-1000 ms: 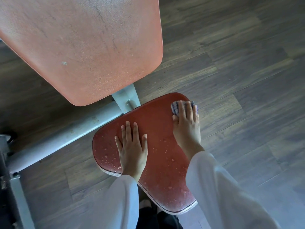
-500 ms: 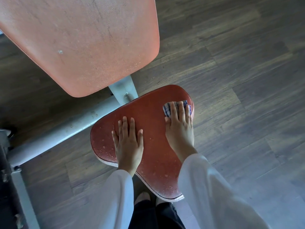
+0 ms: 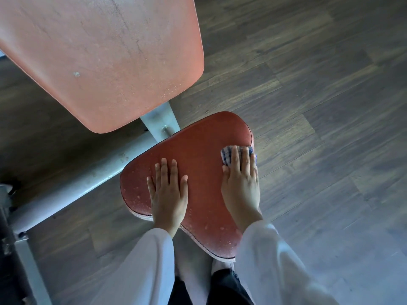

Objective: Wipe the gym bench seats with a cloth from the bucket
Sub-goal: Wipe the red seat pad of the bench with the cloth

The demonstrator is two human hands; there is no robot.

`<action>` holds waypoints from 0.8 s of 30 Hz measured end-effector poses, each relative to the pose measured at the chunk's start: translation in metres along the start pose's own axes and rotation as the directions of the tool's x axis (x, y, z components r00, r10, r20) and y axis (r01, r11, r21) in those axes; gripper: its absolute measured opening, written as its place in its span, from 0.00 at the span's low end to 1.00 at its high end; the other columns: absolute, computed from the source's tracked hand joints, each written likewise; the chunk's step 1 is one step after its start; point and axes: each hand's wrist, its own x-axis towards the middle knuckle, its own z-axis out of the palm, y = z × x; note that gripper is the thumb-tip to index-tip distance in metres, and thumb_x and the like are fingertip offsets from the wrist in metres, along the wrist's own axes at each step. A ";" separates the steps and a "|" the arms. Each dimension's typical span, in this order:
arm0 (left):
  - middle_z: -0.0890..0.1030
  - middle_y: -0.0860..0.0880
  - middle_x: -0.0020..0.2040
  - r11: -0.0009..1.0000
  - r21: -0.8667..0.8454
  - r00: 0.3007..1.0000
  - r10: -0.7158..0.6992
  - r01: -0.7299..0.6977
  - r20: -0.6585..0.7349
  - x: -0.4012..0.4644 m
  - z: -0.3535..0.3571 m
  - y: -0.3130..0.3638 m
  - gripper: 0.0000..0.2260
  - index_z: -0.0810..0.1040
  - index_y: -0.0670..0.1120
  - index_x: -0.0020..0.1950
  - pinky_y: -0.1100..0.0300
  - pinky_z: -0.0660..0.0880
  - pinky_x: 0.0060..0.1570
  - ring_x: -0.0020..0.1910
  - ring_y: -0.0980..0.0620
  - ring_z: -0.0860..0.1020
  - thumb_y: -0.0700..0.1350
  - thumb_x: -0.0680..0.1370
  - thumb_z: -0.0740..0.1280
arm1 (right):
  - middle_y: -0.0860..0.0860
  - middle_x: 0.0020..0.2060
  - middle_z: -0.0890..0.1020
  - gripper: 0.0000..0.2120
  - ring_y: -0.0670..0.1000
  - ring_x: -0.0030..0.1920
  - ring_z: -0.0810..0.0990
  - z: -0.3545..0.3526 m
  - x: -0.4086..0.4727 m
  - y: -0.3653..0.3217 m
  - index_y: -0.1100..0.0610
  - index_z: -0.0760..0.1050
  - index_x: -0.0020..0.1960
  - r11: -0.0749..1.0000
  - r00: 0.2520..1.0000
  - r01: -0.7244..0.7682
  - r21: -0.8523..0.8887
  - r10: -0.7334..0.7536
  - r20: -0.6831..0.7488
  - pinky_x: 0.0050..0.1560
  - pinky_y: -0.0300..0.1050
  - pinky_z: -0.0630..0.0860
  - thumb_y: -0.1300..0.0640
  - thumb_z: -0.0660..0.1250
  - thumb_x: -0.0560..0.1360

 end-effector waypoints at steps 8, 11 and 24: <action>0.64 0.39 0.72 0.994 0.049 0.994 0.096 -0.098 0.044 0.003 -0.003 -0.010 0.29 0.65 0.41 0.72 0.41 0.54 0.69 0.72 0.38 0.61 0.56 0.78 0.43 | 0.57 0.65 0.74 0.23 0.60 0.66 0.70 0.005 -0.043 -0.031 0.55 0.70 0.66 0.985 0.990 0.142 -0.099 -0.139 0.032 0.65 0.55 0.64 0.51 0.52 0.74; 0.63 0.39 0.73 0.975 0.098 0.979 0.192 -0.199 0.076 0.003 -0.004 -0.021 0.32 0.63 0.41 0.73 0.44 0.51 0.69 0.73 0.39 0.60 0.58 0.79 0.37 | 0.56 0.64 0.75 0.21 0.58 0.66 0.71 0.001 -0.076 -0.035 0.55 0.72 0.65 0.982 0.989 0.144 -0.121 -0.145 -0.006 0.66 0.54 0.65 0.52 0.53 0.75; 0.70 0.34 0.67 0.935 0.103 0.938 0.326 -0.338 0.116 0.001 -0.010 -0.035 0.28 0.69 0.37 0.68 0.36 0.66 0.62 0.66 0.34 0.69 0.53 0.80 0.45 | 0.58 0.63 0.75 0.21 0.61 0.66 0.70 0.011 -0.081 -0.045 0.56 0.71 0.65 0.995 0.990 0.047 -0.093 -0.059 -0.127 0.65 0.55 0.66 0.54 0.53 0.76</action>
